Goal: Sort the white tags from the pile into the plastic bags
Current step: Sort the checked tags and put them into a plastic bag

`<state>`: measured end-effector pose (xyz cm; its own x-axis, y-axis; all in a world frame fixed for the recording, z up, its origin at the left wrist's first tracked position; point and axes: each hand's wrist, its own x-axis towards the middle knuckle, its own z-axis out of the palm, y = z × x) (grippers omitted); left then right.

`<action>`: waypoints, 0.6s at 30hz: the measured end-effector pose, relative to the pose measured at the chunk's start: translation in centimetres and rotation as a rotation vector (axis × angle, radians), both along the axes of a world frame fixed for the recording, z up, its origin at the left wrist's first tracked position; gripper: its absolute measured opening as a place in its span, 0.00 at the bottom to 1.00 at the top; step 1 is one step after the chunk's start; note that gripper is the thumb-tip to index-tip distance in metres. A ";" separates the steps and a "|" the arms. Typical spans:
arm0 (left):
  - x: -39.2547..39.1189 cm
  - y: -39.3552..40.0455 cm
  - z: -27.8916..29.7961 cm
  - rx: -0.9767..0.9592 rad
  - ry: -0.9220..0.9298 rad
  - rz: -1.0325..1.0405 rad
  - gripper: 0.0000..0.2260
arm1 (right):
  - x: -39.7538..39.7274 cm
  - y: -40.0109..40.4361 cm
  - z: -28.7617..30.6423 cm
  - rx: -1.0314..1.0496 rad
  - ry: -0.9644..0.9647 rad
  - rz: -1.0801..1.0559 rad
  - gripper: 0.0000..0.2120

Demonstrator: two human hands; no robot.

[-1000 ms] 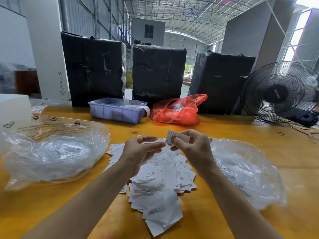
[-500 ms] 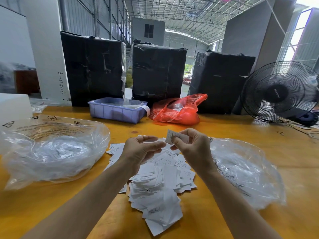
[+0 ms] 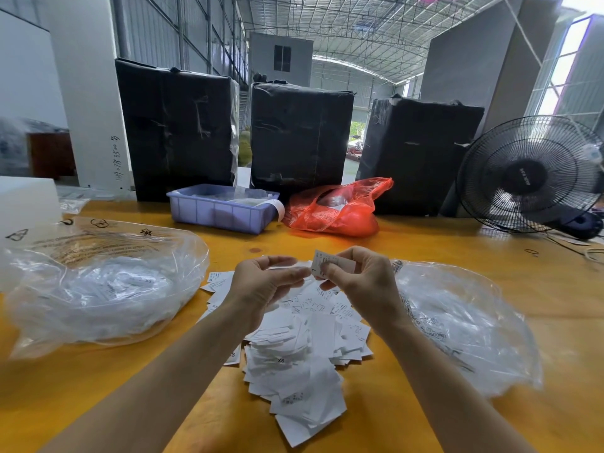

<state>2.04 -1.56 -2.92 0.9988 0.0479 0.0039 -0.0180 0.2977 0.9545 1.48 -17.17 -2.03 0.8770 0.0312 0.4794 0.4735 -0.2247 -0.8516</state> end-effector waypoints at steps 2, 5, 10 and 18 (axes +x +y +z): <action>0.0 0.0 -0.1 0.004 -0.008 -0.001 0.14 | -0.1 0.0 0.0 -0.006 0.045 0.032 0.04; 0.0 0.0 -0.2 0.002 -0.016 -0.001 0.12 | -0.2 -0.1 0.2 0.038 0.138 0.117 0.03; 0.2 -0.1 -0.4 0.082 -0.059 0.020 0.10 | -0.2 -0.6 0.3 0.036 0.321 0.259 0.05; 0.1 -0.3 -0.8 0.223 -0.059 -0.051 0.11 | 0.4 -1.2 -0.2 -0.401 0.387 0.289 0.11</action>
<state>2.14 -1.89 -3.69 0.9977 -0.0116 0.0673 -0.0661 0.0820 0.9944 1.90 -18.35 -2.21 0.9138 0.4050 0.0304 0.2372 -0.4714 -0.8494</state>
